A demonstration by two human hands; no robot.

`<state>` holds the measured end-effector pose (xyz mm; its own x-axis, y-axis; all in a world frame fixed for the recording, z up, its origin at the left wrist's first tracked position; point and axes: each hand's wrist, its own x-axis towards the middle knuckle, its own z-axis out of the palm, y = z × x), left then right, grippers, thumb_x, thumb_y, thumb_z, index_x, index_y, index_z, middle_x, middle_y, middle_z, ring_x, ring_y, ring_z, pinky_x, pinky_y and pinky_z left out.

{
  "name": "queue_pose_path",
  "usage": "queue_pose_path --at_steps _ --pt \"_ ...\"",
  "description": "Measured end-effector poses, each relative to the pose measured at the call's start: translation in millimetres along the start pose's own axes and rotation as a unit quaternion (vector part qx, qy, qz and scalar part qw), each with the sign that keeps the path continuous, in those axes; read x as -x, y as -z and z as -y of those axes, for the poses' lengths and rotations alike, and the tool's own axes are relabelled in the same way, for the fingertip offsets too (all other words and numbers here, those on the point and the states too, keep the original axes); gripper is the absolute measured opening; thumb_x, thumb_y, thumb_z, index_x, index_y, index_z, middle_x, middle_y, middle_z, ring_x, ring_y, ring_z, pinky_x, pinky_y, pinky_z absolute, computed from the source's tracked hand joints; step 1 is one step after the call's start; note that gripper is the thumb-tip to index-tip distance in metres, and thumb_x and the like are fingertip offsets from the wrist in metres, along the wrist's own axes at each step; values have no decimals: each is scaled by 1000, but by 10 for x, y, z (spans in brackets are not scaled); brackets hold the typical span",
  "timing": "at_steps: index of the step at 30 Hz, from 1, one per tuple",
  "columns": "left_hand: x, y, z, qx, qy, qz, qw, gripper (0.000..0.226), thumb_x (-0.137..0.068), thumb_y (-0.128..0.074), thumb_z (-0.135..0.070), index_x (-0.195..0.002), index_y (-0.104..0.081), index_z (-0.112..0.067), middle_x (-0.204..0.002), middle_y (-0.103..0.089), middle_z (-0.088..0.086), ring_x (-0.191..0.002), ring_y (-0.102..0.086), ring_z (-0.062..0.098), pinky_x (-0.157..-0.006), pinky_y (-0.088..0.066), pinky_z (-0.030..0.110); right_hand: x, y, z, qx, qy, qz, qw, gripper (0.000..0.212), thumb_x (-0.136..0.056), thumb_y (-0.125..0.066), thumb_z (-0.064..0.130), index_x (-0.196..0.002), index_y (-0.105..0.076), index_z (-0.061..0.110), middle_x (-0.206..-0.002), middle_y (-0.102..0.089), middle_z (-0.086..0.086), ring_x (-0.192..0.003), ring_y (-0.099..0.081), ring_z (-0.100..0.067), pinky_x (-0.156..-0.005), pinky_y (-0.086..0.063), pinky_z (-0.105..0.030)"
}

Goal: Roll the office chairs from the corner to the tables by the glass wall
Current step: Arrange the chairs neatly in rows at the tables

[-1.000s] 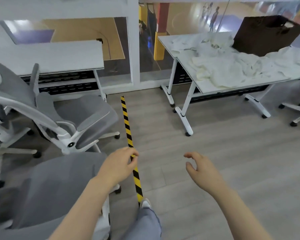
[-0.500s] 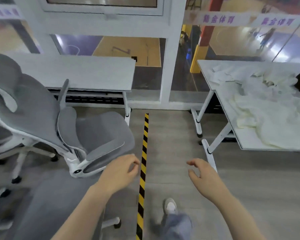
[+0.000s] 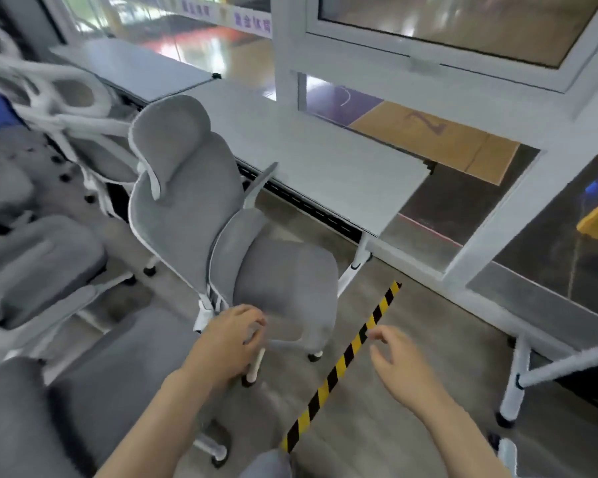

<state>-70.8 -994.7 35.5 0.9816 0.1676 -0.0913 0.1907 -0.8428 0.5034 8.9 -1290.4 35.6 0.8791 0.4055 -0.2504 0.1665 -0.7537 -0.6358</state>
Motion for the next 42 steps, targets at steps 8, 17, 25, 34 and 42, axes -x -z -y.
queue_pose_path --at_steps 8,17,25,34,42 --pt "-420 654 708 -25 129 -181 975 45 -80 -53 -34 -120 -62 -15 -128 -58 2 -119 -50 25 -103 -36 34 -1234 -44 697 49 123 74 988 25 -99 -47 31 -124 -53 32 -121 -48 20 -119 -43 0 -101 -39 -24" --pt "-1278 1505 1599 46 258 -246 933 61 -86 -63 -23 -140 -39 -12 -142 -43 8 -134 -36 28 -111 -31 41 -2628 -19 2163 111 275 70 952 28 -92 -54 22 -120 -59 20 -120 -61 5 -116 -53 -16 -102 -39 -33" --pt "-1740 1522 2000 166 335 -200 906 70 -87 -61 -25 -147 -26 -14 -144 -43 13 -128 -45 28 -100 -40 37 -3464 -205 3633 98 365 72 923 32 -92 -53 23 -124 -57 19 -128 -56 0 -121 -50 -18 -105 -38 -37" --pt "-1763 1250 1982 253 361 -268 857 50 -95 -51 -19 -139 -31 -27 -106 -56 0 -79 -55 13 -58 -38 23 -3842 -998 4608 139 283 149 937 102 -85 -59 56 -154 4 15 -159 14 -22 -145 -10 -42 -114 -24 -46" --pt "-1679 1134 1835 239 385 -273 849 55 -94 -52 -22 -143 -27 -26 -116 -57 2 -91 -56 19 -62 -41 24 -3770 -1091 4431 108 322 145 929 93 -86 -54 17 -153 11 13 -155 26 -23 -146 3 -44 -112 -26 -45"
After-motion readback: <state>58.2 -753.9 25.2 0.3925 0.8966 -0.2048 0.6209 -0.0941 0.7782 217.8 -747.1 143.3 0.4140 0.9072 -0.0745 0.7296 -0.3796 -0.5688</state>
